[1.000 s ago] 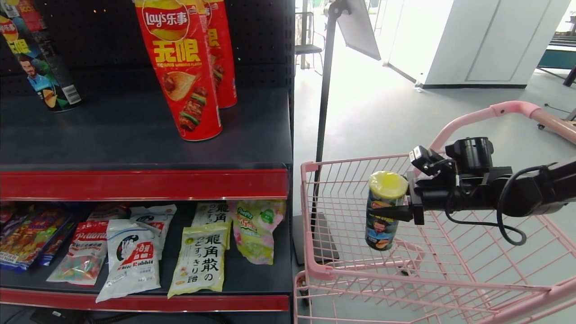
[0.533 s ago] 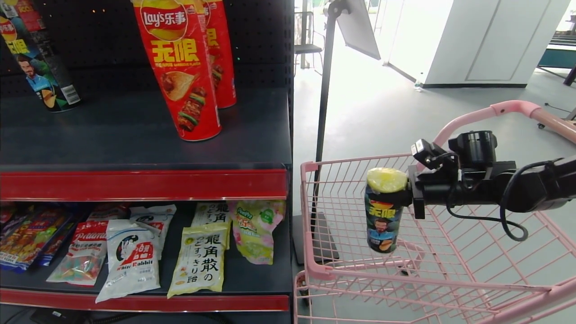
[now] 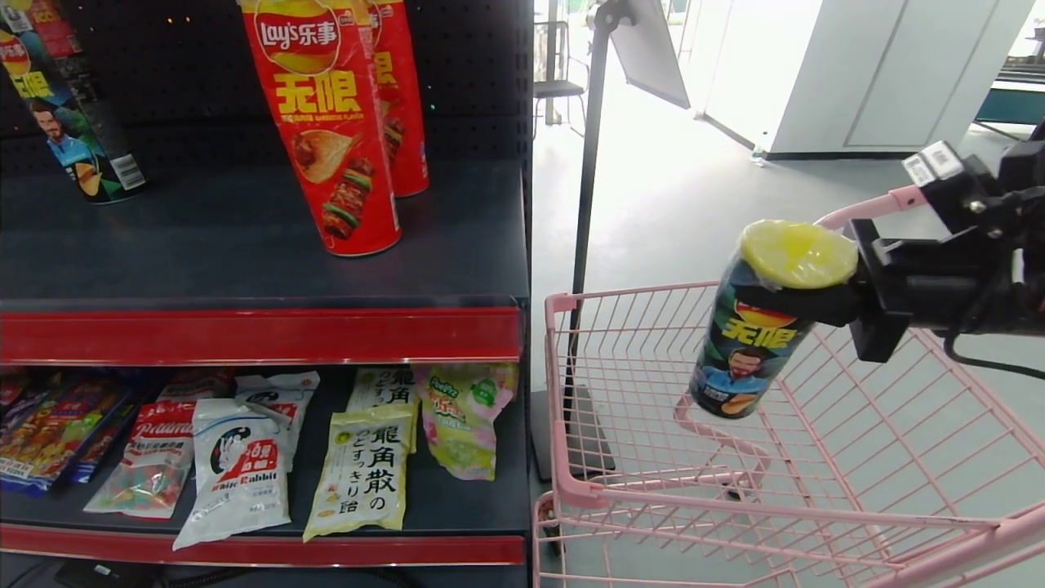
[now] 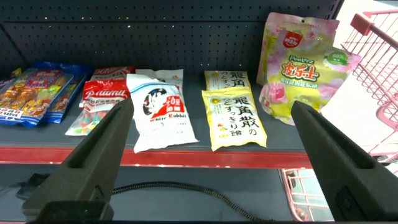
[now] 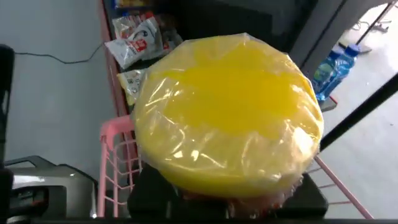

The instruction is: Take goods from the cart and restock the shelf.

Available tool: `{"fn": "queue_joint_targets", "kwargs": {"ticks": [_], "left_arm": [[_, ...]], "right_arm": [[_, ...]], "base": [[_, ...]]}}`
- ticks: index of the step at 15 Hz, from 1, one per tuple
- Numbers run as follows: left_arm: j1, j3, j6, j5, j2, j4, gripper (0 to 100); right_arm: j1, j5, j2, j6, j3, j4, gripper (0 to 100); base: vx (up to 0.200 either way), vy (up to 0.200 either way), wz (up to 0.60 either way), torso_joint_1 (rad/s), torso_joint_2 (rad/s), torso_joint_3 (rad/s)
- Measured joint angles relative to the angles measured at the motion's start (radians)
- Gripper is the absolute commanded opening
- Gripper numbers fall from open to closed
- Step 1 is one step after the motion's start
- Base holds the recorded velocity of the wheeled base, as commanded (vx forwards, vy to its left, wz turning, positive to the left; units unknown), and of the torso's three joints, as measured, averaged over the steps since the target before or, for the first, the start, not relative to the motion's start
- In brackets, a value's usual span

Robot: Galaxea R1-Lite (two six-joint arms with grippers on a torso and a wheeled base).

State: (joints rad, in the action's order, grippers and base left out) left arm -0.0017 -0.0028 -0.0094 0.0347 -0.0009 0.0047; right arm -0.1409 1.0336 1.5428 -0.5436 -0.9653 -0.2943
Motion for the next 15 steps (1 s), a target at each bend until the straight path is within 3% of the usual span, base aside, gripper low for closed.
{"fn": "queue_joint_targets", "kwargs": {"ticks": [3,6,12,15], "left_arm": [[0.0,0.0,0.0,0.0,0.0,0.0,100],[0.0,0.0,0.0,0.0,0.0,0.0,100],[0.0,0.0,0.0,0.0,0.0,0.0,100],[0.0,0.0,0.0,0.0,0.0,0.0,100]], "right_arm": [[-0.18,-0.049,-0.123,0.053,0.046,0.001,0],[-0.364,-0.199,-0.191,0.099,0.11,0.001,0],[-0.515,-0.348,-0.221,0.094,0.147,-0.001,0],[-0.538,-0.393,-0.193,0.091,0.131,-0.003,0]], "base": [[0.0,0.0,0.0,0.0,0.0,0.0],[0.0,0.0,0.0,0.0,0.0,0.0],[0.0,0.0,0.0,0.0,0.0,0.0],[0.0,0.0,0.0,0.0,0.0,0.0]]}}
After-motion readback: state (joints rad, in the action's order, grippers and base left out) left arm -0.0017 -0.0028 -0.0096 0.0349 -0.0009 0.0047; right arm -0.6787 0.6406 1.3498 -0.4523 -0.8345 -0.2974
